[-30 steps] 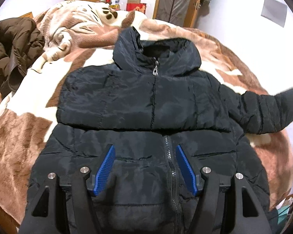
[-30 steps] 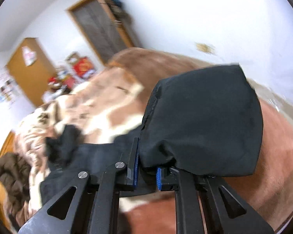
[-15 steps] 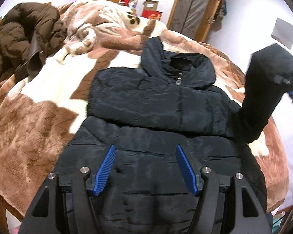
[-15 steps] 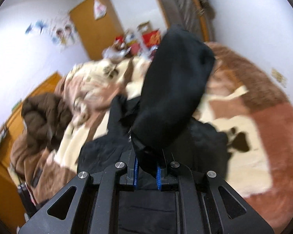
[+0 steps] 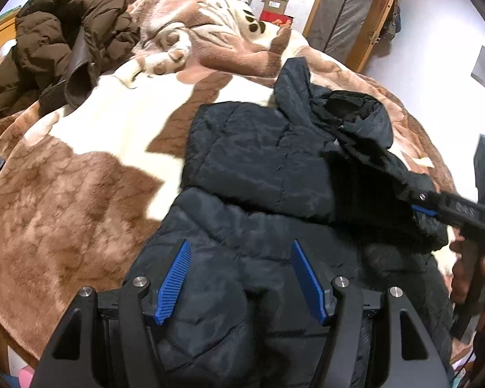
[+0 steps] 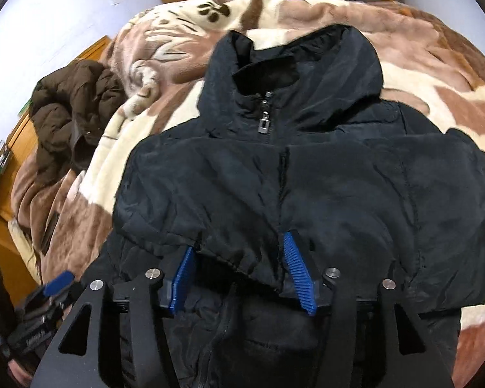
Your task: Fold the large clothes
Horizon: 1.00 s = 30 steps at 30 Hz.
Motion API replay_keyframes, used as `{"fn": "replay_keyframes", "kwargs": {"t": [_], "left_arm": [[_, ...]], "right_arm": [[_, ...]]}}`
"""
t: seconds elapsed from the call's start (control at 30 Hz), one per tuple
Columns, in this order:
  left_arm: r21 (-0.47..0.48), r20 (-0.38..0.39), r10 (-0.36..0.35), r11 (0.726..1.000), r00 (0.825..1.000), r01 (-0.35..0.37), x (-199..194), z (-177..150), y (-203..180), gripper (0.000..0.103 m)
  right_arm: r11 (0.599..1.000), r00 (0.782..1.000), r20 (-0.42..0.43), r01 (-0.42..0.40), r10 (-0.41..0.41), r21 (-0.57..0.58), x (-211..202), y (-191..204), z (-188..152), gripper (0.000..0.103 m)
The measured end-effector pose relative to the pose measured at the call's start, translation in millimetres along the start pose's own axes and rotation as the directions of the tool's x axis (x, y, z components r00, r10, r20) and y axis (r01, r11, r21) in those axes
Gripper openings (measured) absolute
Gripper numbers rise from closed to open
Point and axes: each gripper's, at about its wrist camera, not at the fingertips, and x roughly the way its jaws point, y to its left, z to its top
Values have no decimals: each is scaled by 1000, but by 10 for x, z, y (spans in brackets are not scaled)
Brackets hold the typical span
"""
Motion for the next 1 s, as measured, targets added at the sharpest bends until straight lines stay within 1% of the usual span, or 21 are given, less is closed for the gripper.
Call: {"fn": "replay_keyframes", "kwargs": {"t": [0.07,0.13,0.2,0.23,0.27,0.33,0.37,0.43,0.47,0.5,0.53,0.6,0.67,0.7,0.77,0.87,0.9,0.93,1.0], "left_arm": [[7,2,-30,1000,1000,30,30,96,-101,67],[21,4,-65,998,998,65,74,191,-232,68],[43,6,-86,995,996,85,145,285,-409,70],[66,6,-95,993,995,94,194,334,-524,70],[89,4,-104,991,995,103,248,376,-644,70],[127,-5,-133,983,991,132,349,425,-858,70],[148,-10,-154,977,988,154,408,436,-979,70],[188,-17,-184,965,983,184,532,451,-1191,70],[208,-23,-186,960,982,186,617,441,-1290,70],[222,-28,-175,959,984,176,696,432,-1350,70],[234,-37,-142,961,989,147,799,421,-1398,70],[242,-46,-83,966,995,92,982,416,-1402,70],[226,-55,-27,973,998,39,1146,446,-1318,70],[214,-62,-15,976,998,28,1193,457,-1260,70],[185,-76,-7,982,997,21,1273,510,-1161,70],[187,-68,11,982,998,2,1194,566,-1134,70],[181,-53,15,983,998,-5,1134,586,-1135,69],[173,-22,6,985,1000,-2,1019,616,-1146,69],[170,41,-32,985,999,25,815,688,-1200,69]], "right_arm": [[999,999,32,-34,33,7,-137,-41,-17,59],[998,995,81,-66,65,13,-323,-110,-17,60],[998,992,114,-60,58,15,-432,-179,-6,61],[998,989,138,-50,47,23,-523,-276,-12,61],[999,988,149,-33,29,29,-560,-337,-14,61],[996,985,160,48,-59,72,-639,-612,-47,61],[993,984,158,73,-88,95,-660,-741,-53,61],[976,975,148,144,-169,161,-680,-1064,-105,61],[970,970,146,169,-196,177,-678,-1159,-114,59],[962,965,142,192,-221,195,-652,-1278,-136,51],[956,965,124,203,-232,212,-602,-1377,-147,48],[952,967,99,209,-235,222,-480,-1486,-153,46],[956,971,58,219,-233,193,-254,-1493,-143,46],[960,973,39,217,-227,177,-133,-1478,-137,46],[964,975,25,215,-222,155,26,-1456,-138,46],[964,973,24,226,-231,139,93,-1427,-100,46],[965,974,22,222,-227,139,68,-1432,-89,46],[966,974,23,221,-226,136,28,-1442,-98,46],[968,973,44,218,-225,128,-114,-1428,-94,46]]}}
